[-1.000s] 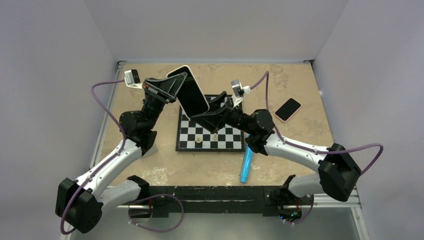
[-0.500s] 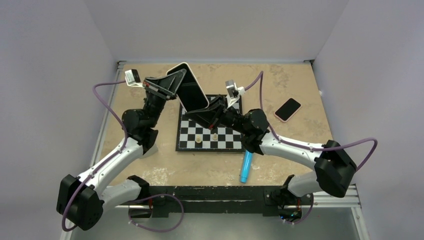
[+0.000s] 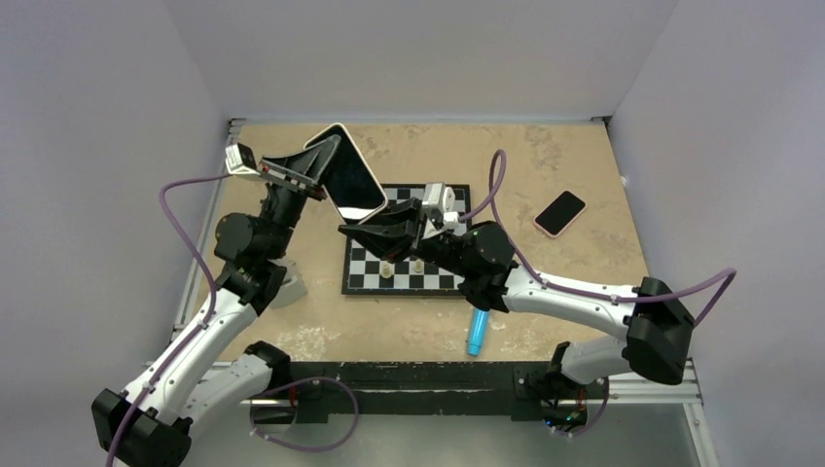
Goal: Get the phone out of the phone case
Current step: Remove the phone case from the phone.
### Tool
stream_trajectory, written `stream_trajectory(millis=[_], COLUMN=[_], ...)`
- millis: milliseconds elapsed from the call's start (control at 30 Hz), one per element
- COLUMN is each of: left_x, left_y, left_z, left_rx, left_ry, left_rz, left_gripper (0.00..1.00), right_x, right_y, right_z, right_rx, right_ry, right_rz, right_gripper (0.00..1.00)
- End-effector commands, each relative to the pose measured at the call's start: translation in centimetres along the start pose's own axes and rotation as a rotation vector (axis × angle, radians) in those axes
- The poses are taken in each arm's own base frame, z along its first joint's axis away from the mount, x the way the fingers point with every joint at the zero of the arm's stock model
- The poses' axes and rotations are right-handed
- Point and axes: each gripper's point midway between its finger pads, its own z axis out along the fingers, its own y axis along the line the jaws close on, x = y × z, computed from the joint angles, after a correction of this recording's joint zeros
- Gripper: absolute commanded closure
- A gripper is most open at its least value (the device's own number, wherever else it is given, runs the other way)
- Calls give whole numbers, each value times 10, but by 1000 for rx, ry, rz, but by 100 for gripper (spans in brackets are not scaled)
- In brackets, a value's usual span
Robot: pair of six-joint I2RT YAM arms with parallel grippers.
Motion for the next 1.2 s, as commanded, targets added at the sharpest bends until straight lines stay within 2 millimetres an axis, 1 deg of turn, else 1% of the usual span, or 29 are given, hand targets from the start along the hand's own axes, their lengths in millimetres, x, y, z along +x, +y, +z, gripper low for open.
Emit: stream_trajectory(millis=[0, 67, 167, 300, 400, 467, 500, 533, 567, 600, 667, 700, 767, 833, 867, 900, 933, 967, 1000, 1033, 1100, 1167], left_x=[44, 45, 45, 52, 52, 53, 55, 57, 59, 63, 70, 71, 72, 70, 71, 71, 71, 71, 71, 71, 67, 62], left_y=[-69, -73, -78, -83, -83, -89, -93, -104, -109, -112, -118, -117, -111, -109, -106, -105, -106, -104, -101, -97, -85, -76], left_z=[-17, -20, -24, -26, -26, -25, -25, -27, -28, -30, -35, -37, -37, -35, -32, -30, -30, -28, -26, -25, -23, -24], left_rx=[111, 121, 141, 138, 150, 196, 229, 286, 318, 348, 396, 405, 406, 428, 433, 436, 439, 426, 411, 387, 330, 307], left_ry=[239, 250, 254, 292, 294, 306, 321, 339, 353, 372, 408, 416, 417, 415, 416, 415, 413, 408, 399, 390, 366, 347], left_rz=[-170, -174, -179, -169, -161, -166, -164, -153, -134, -96, -22, -1, -6, -23, -28, -24, -10, 14, 48, 83, 156, 213], left_gripper=[100, 100, 100, 100, 100, 100, 100, 100, 100, 100, 100, 100, 100, 100, 100, 100, 100, 100, 100, 100, 100, 100], right_x=[-17, -27, -33, -30, -24, -16, -13, -8, -7, 0, 11, 13, 7, 9, 9, 17, 16, 28, 35, 41, 59, 70], right_y=[-109, -104, -100, -93, -82, -67, -59, -51, -39, -34, -25, -20, -9, -8, -8, -12, -15, -22, -26, -29, -35, -32], right_z=[-11, -8, -6, -5, -7, -8, -11, -15, -18, -20, -21, -23, -32, -38, -39, -39, -38, -41, -46, -53, -75, -96], right_rx=[380, 359, 335, 281, 225, 95, 18, -75, -173, -221, -266, -281, -312, -310, -307, -266, -239, -166, -119, -73, 29, 71], right_ry=[118, 105, 105, 115, 112, 122, 121, 132, 133, 160, 198, 199, 167, 172, 184, 228, 234, 296, 338, 375, 450, 508], right_rz=[-459, -478, -498, -483, -414, -306, -216, -103, 13, 133, 363, 451, 592, 637, 635, 641, 601, 604, 582, 559, 549, 571], right_gripper=[100, 100, 100, 100, 100, 100, 100, 100, 100, 100, 100, 100, 100, 100, 98, 85, 78, 66, 58, 54, 44, 40])
